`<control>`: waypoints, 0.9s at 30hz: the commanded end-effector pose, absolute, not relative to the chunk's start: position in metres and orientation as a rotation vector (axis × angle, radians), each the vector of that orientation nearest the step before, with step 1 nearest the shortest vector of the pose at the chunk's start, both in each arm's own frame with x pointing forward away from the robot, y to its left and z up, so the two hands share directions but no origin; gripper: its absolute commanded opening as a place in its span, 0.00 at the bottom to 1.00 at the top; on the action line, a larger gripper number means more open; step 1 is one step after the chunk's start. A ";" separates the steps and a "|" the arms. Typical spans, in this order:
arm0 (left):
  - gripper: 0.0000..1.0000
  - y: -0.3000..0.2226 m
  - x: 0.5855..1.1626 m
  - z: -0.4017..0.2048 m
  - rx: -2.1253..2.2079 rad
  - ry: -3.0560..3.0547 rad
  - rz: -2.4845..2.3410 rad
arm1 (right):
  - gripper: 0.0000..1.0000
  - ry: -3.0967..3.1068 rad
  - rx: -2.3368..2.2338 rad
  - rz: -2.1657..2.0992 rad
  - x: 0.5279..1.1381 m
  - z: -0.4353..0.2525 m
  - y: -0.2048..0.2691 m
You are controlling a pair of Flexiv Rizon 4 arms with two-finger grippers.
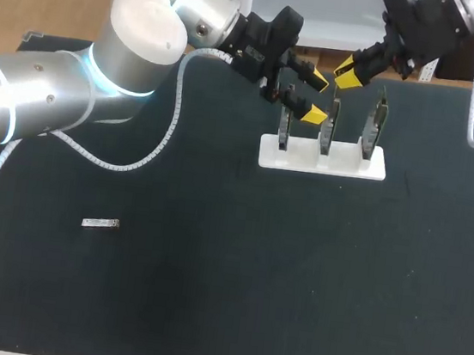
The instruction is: Pick up the optical module with the left hand, and insert it into the network port with the right hand.
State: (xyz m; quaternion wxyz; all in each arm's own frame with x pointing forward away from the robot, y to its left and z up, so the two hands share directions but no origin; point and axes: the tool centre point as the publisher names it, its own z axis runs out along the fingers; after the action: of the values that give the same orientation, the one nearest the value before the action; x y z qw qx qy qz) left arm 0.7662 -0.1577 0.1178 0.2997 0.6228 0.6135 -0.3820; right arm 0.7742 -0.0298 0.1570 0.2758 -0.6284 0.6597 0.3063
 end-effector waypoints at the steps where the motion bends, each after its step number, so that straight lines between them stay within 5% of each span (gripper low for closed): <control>1: 1.00 -0.158 0.769 0.118 1.659 1.632 -1.016 | 0.00 1.779 -1.689 0.824 0.774 0.154 -0.030; 27: 1.00 -0.158 0.769 0.118 1.659 1.632 -1.016 | 0.00 1.799 -1.689 0.814 0.776 0.150 -0.030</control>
State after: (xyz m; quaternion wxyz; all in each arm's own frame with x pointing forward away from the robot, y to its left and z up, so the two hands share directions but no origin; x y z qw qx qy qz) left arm 0.7662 -0.1577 0.1178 0.2997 0.6228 0.6135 -0.3820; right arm 0.7761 -0.0306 0.1518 0.2691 -0.6263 0.6665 0.3019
